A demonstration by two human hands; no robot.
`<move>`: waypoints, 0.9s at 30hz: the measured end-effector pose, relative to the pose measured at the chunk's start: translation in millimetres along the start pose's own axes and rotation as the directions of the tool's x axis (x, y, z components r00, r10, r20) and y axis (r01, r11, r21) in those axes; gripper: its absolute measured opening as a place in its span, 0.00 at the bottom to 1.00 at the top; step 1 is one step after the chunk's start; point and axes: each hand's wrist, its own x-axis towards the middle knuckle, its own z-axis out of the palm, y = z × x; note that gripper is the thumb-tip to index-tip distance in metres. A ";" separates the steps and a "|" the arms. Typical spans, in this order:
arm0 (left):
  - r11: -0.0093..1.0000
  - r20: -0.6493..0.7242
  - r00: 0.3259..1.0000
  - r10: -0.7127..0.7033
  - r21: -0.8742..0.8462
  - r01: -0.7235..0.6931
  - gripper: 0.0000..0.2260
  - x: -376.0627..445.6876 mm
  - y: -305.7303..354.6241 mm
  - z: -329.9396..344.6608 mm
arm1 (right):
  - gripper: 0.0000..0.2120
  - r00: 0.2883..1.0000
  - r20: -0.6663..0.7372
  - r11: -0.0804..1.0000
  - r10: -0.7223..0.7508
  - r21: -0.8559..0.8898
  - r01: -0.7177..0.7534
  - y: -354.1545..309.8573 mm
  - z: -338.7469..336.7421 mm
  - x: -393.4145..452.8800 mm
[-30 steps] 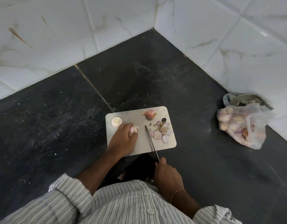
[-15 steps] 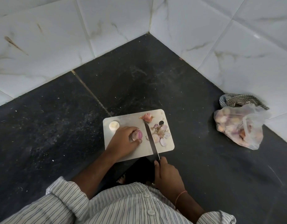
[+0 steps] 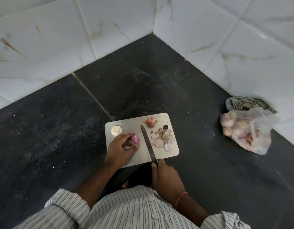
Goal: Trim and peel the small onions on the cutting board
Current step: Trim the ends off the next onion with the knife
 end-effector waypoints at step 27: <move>0.993 0.015 0.996 -0.088 -0.078 0.089 0.25 10.4 1.4 -2.7 | 0.12 0.997 0.070 0.996 -0.022 -0.089 0.028 -13.3 -9.3 0.1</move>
